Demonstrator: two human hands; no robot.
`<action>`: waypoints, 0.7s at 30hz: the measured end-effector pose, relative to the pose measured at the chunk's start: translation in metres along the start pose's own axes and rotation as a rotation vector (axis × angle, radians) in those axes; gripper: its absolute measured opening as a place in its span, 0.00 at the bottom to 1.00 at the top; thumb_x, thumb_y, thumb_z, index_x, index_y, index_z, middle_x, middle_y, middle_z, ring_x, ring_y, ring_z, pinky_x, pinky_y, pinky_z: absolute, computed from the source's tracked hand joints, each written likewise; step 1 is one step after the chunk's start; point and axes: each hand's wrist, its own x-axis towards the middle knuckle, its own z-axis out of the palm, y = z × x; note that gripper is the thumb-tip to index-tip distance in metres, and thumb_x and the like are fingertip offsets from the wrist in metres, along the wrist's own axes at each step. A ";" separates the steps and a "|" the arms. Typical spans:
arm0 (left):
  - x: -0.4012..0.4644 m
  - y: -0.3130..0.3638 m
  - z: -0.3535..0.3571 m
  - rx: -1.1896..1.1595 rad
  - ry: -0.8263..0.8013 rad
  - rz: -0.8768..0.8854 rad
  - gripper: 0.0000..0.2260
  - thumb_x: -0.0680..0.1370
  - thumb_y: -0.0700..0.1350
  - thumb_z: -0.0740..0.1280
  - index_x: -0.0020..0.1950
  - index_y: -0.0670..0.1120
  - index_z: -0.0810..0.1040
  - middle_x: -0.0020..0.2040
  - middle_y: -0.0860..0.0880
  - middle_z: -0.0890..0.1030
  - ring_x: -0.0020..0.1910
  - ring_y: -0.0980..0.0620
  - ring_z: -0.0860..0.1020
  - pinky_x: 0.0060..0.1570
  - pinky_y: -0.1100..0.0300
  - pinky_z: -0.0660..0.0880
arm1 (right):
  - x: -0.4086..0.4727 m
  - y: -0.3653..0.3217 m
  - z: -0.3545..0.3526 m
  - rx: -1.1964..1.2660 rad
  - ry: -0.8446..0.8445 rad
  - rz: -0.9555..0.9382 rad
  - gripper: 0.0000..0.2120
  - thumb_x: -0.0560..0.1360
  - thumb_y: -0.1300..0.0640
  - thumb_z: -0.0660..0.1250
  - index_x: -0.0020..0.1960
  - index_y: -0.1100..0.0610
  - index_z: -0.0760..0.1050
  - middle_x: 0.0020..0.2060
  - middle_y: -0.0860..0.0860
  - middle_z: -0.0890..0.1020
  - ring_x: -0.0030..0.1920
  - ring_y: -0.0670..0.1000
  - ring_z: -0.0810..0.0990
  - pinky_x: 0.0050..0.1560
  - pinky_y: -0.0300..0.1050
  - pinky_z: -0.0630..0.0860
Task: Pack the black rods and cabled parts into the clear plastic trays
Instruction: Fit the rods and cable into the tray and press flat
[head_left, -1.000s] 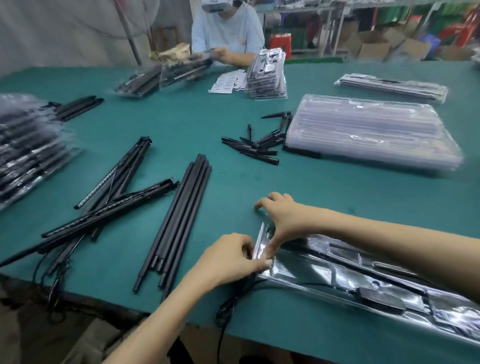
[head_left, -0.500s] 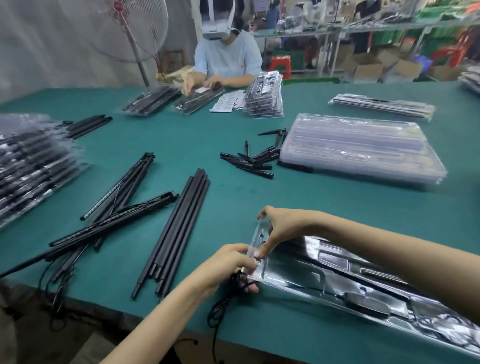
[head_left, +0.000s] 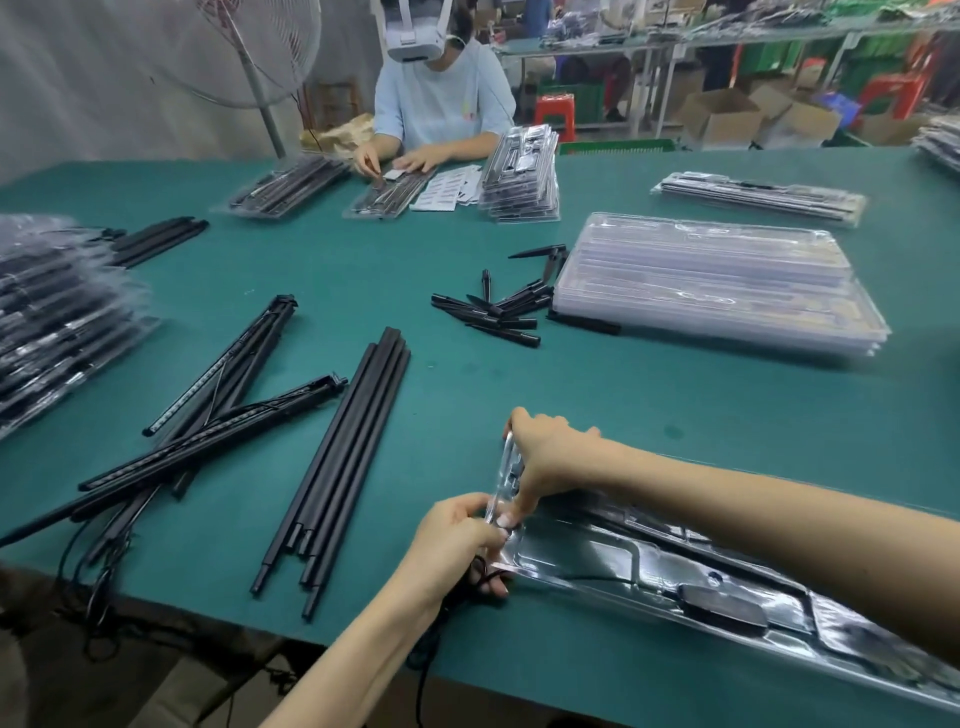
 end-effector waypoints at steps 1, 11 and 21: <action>0.000 -0.001 0.001 0.005 0.017 0.006 0.15 0.64 0.38 0.61 0.48 0.40 0.79 0.32 0.40 0.72 0.22 0.46 0.75 0.22 0.64 0.69 | 0.000 -0.001 0.001 -0.007 0.004 0.006 0.43 0.60 0.45 0.81 0.65 0.56 0.61 0.62 0.55 0.72 0.65 0.57 0.67 0.61 0.59 0.64; 0.000 0.001 -0.003 -0.082 -0.060 0.025 0.01 0.76 0.39 0.67 0.44 0.42 0.77 0.28 0.50 0.71 0.23 0.54 0.71 0.27 0.63 0.73 | -0.002 0.030 -0.005 0.642 -0.068 -0.186 0.31 0.73 0.48 0.72 0.71 0.56 0.65 0.47 0.46 0.74 0.47 0.45 0.75 0.51 0.37 0.72; 0.002 0.003 0.003 -0.081 0.033 0.027 0.04 0.76 0.41 0.69 0.42 0.42 0.78 0.28 0.49 0.71 0.24 0.54 0.69 0.26 0.64 0.73 | 0.003 0.026 0.011 0.373 0.150 -0.077 0.29 0.71 0.36 0.68 0.68 0.44 0.67 0.59 0.42 0.77 0.64 0.46 0.72 0.55 0.48 0.57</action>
